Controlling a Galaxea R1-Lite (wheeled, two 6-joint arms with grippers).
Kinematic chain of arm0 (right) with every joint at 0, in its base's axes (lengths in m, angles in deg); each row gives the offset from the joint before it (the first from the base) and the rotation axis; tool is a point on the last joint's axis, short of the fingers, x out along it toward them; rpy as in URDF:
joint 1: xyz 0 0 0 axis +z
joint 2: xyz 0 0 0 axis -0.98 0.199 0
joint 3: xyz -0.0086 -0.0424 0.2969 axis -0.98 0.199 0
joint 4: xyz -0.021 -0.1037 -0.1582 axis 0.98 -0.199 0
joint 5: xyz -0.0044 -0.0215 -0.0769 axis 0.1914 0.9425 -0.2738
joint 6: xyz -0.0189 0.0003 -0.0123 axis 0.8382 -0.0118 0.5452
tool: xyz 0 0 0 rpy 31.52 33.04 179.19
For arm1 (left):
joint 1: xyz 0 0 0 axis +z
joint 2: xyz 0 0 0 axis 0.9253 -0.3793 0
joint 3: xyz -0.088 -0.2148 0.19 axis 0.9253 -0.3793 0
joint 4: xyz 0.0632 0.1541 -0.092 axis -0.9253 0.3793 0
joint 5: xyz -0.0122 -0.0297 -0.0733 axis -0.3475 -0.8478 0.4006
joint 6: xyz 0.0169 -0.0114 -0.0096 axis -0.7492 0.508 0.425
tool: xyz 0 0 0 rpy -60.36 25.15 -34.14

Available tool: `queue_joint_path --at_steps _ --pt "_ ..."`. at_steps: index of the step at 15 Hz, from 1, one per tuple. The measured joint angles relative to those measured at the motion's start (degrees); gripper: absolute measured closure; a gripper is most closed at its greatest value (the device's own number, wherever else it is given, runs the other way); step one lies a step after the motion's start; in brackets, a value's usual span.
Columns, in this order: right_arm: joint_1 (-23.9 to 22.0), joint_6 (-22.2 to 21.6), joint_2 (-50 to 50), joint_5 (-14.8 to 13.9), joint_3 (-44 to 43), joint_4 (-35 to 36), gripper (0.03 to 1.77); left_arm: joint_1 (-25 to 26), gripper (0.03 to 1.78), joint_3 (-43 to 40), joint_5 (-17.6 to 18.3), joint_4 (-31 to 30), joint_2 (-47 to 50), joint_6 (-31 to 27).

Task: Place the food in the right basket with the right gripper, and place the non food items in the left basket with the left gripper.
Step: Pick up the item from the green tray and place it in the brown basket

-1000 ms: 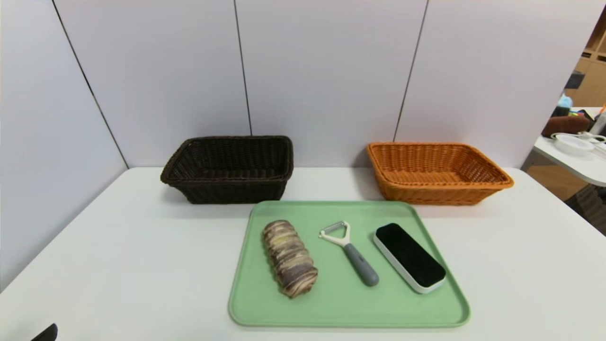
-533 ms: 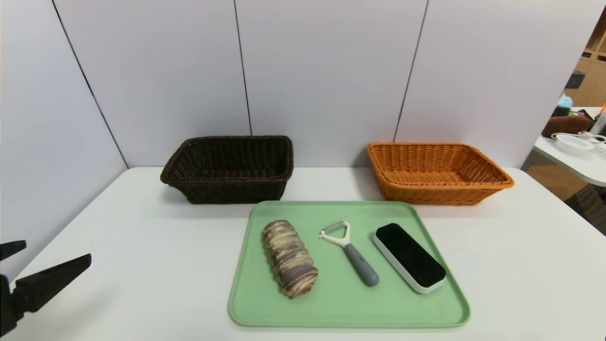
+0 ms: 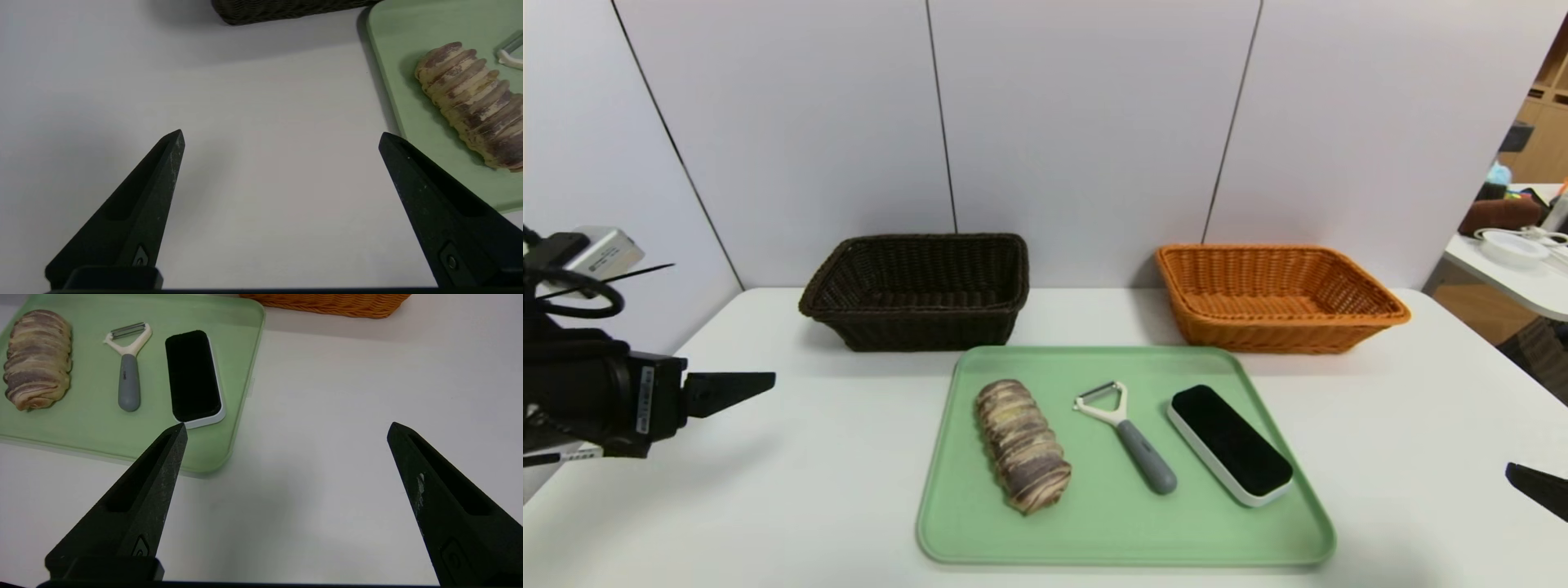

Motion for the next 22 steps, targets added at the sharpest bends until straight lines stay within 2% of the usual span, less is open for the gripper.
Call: queue_joint_path --at_steps 2,7,14,16,20,22 --pt "0.3 0.1 4.0 0.1 -1.9 0.1 0.11 -0.3 0.12 2.5 2.6 0.0 -3.4 -0.5" --pt "4.9 0.2 11.6 0.7 -5.8 0.6 0.11 -3.7 0.12 3.3 2.6 0.1 -7.7 -0.7" --pt "13.2 0.5 20.9 1.6 -8.2 3.7 0.11 -15.2 0.12 3.1 2.0 0.4 -10.2 1.4" --pt "14.9 0.2 23.3 1.5 -8.3 5.1 0.11 -16.5 0.12 3.6 -0.6 0.4 -11.8 3.3" --pt "16.1 -0.1 27.6 1.5 -8.8 7.9 0.11 -19.8 0.12 4.2 -10.0 0.2 -15.0 10.6" --pt "16.3 -0.2 29.7 1.4 -9.5 8.1 0.11 -20.2 0.12 4.2 -11.1 0.2 -15.3 11.8"
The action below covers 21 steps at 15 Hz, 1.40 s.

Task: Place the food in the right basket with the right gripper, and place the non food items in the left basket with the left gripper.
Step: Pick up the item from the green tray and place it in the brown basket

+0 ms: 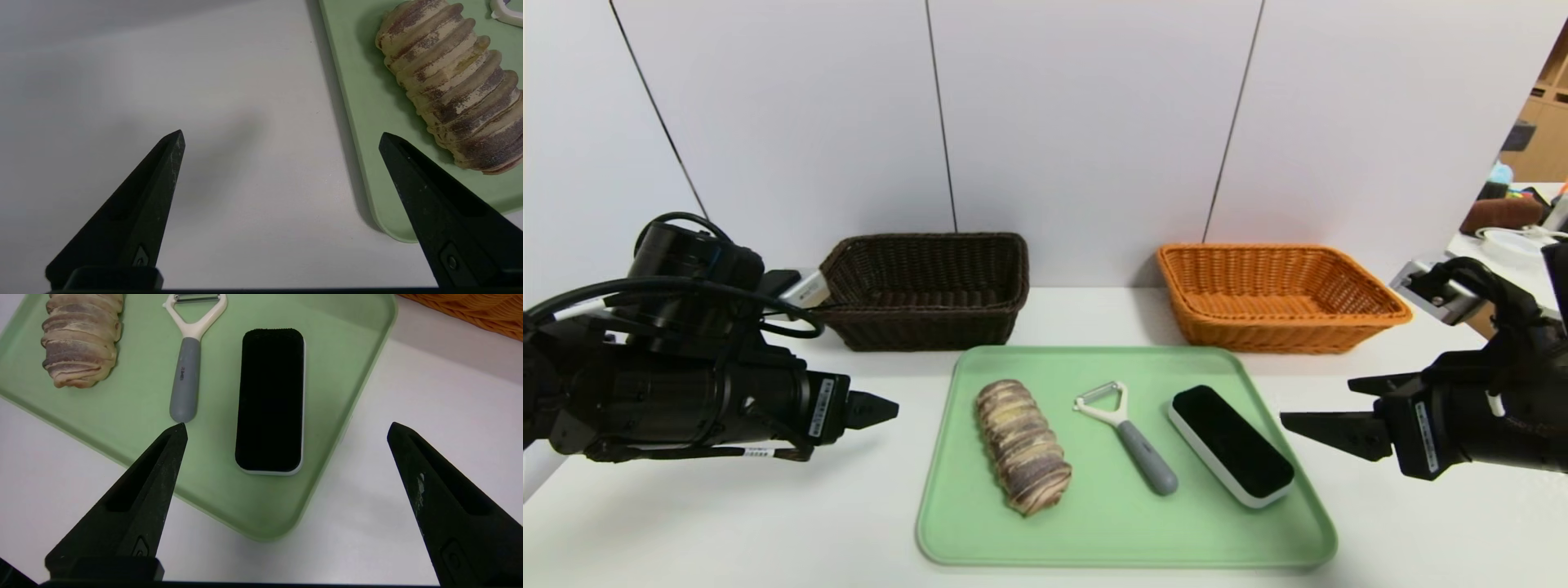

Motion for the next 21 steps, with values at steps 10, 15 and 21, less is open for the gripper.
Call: queue_joint_path --at_steps 10,15,21 --pt "3.6 -1.9 8.0 -2.6 -3.4 -0.2 0.11 -0.1 0.12 -2.0 -0.2 0.4 2.9 -0.5" --pt "9.1 -4.4 12.8 -11.1 -5.4 -0.3 0.11 -0.1 0.12 -2.8 -0.3 2.5 5.2 -0.5" --pt "9.6 -8.1 16.3 -13.8 -6.6 -0.8 0.1 -0.1 0.12 -3.8 -0.3 3.2 7.0 -0.5"
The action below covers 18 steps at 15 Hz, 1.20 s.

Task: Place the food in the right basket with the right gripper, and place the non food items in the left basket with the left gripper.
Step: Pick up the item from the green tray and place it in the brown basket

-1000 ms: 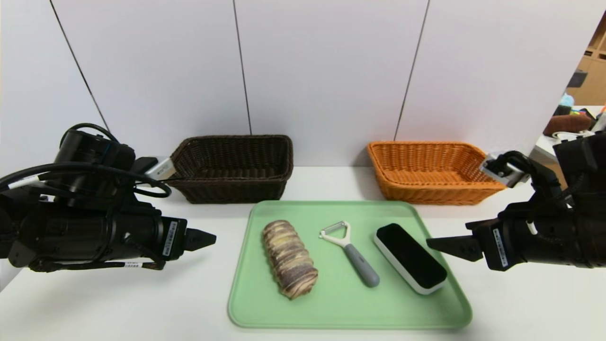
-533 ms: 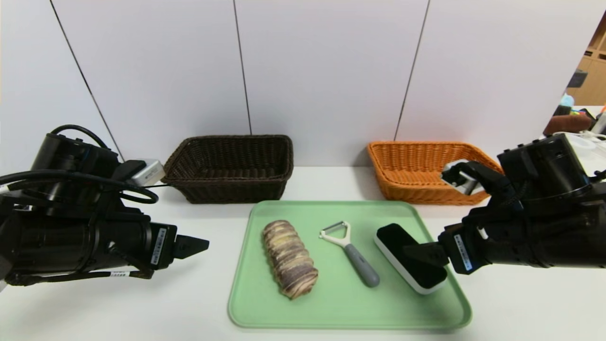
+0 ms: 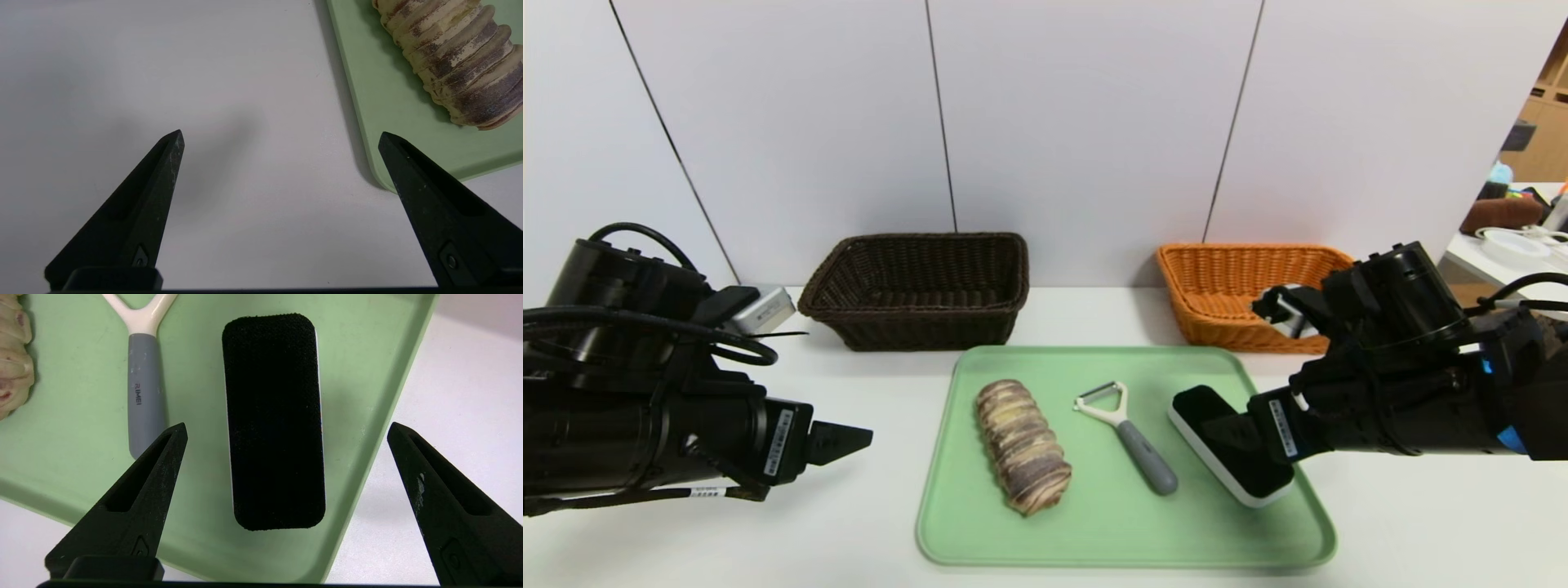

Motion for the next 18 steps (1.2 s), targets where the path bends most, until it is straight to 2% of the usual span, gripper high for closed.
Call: queue_joint_path --at_steps 2,9,18 --pt "0.2 -1.3 1.3 -0.2 -0.7 -0.4 0.1 0.0 0.12 -0.1 0.0 0.0 0.2 0.0" --pt "0.8 -1.0 6.7 -1.4 -2.5 -0.8 0.1 0.0 0.12 -0.5 0.0 -0.1 0.3 0.1" --pt "1.5 -0.5 10.5 -1.6 -7.5 -8.6 0.1 0.0 0.12 -0.6 0.1 -0.3 0.4 0.2"
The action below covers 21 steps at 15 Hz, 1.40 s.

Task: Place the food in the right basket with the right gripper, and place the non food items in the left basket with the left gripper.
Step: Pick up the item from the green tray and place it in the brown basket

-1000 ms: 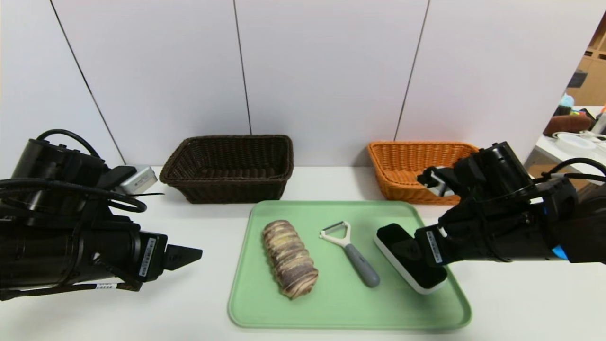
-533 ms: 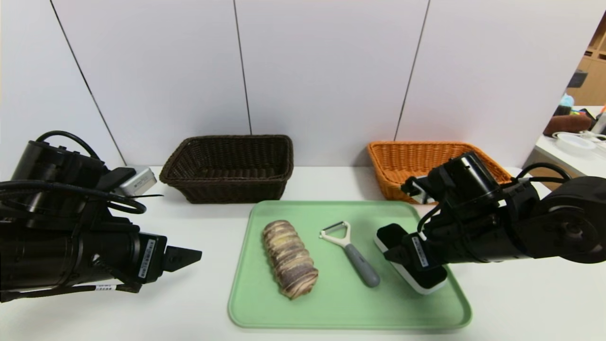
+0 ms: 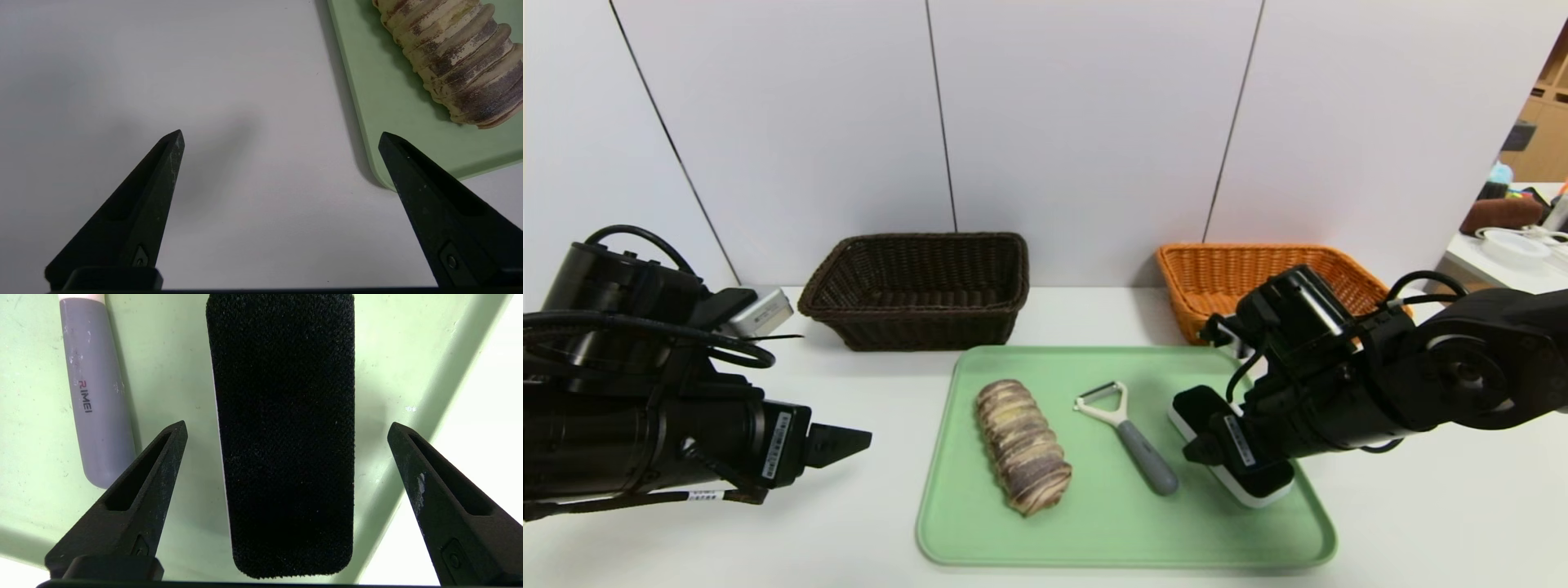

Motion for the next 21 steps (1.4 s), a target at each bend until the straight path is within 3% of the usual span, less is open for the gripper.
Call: queue_joint_path --at_steps 3,21 --pt "0.0 -0.2 0.7 0.0 -1.9 -3.0 0.1 0.0 0.12 0.0 0.1 0.0 0.0 0.0" --pt "1.1 0.5 4.3 -0.1 -3.8 -3.0 0.1 0.0 0.12 -0.3 0.2 -0.1 -0.2 0.2"
